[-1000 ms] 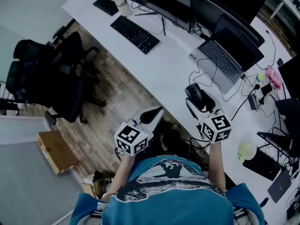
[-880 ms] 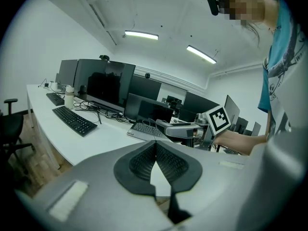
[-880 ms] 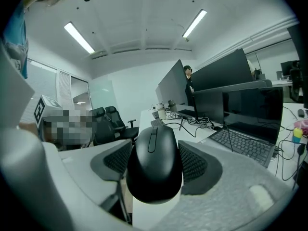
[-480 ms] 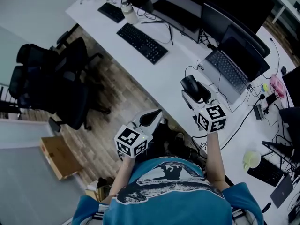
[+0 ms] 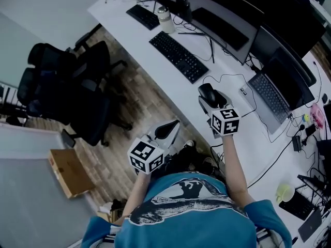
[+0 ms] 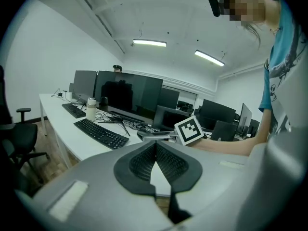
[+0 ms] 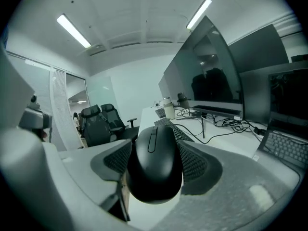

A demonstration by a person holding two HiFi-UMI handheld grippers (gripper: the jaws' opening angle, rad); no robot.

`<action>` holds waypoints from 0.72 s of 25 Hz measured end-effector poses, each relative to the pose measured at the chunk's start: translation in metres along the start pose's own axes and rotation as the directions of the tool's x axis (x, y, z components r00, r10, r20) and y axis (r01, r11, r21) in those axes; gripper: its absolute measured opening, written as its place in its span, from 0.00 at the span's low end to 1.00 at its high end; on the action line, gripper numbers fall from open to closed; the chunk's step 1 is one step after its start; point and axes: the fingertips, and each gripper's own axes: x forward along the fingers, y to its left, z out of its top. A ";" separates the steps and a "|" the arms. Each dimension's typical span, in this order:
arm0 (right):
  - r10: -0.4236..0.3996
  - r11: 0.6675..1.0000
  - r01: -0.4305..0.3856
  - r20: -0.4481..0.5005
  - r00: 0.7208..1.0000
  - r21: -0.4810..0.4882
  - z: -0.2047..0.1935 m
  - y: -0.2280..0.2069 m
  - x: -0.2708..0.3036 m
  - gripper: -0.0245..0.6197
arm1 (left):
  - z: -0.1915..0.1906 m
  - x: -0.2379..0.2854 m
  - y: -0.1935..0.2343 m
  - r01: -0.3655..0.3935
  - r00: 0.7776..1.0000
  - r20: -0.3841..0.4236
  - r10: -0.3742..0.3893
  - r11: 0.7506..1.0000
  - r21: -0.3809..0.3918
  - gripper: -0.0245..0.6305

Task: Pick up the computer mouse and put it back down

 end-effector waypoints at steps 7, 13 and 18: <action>-0.050 0.999 0.051 -0.167 0.985 0.000 -0.056 -0.009 0.073 0.50 | 0.011 -0.006 0.049 -0.021 1.000 0.009 0.021 1.000 0.004 0.06; -0.091 0.996 0.088 -0.322 0.942 -0.023 -0.106 -0.020 0.106 0.50 | 0.016 -0.010 0.074 -0.022 1.000 0.011 0.022 1.000 0.003 0.06; -0.136 0.991 0.129 -0.381 0.915 -0.045 -0.128 -0.025 0.112 0.51 | 0.015 -0.007 0.085 -0.008 1.000 -0.006 0.008 1.000 -0.007 0.06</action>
